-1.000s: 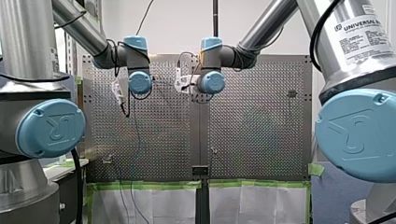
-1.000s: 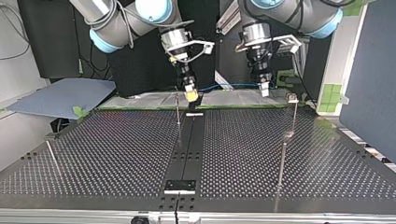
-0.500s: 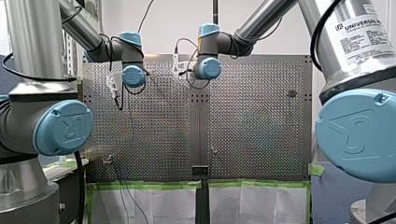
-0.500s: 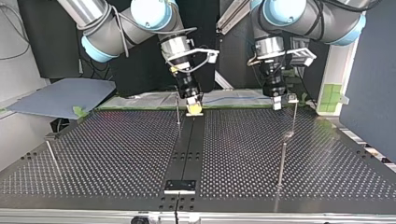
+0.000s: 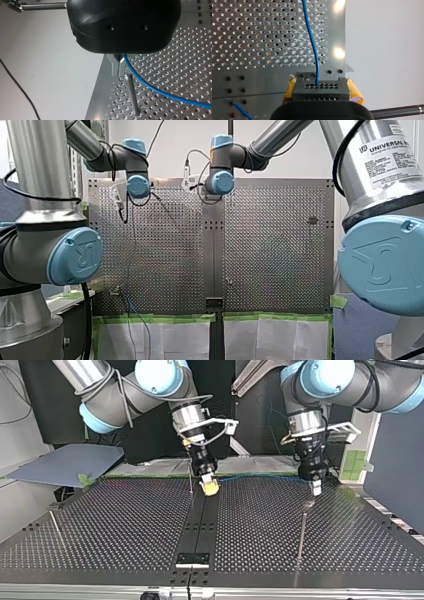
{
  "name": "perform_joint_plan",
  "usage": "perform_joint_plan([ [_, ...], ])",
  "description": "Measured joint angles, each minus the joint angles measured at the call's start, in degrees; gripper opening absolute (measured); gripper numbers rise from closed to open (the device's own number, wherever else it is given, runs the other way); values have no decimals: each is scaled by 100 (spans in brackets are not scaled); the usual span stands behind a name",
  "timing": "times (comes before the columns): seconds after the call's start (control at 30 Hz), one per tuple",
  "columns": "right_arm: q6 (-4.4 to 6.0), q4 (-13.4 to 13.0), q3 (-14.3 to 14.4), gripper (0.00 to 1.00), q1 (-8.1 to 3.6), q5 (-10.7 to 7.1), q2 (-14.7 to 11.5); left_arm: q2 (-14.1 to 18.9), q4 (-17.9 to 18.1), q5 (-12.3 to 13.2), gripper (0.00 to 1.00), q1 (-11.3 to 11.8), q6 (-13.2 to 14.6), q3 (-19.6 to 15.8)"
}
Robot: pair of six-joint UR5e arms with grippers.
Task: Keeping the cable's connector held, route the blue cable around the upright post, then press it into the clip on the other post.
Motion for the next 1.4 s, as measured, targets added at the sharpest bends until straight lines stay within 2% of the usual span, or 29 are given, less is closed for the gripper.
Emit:
perform_joint_plan([
  [0.27,38,81,-297,0,-22,-70,2,68,-440,254,0,88,-66,445],
  [0.4,56,148,-480,0,-31,-95,7,24,-567,302,0,154,-79,680],
  [0.77,144,176,-698,0,-140,-170,44,-329,-736,534,0,336,-162,1329],
  [0.93,181,213,-847,0,-211,-216,159,-492,-827,626,0,443,-248,1607],
  [1.2,195,282,-1133,0,-254,-272,416,-668,-875,750,0,660,-388,2096],
  [1.4,199,277,-1203,0,-286,-304,523,-832,-899,847,0,797,-438,2426],
])
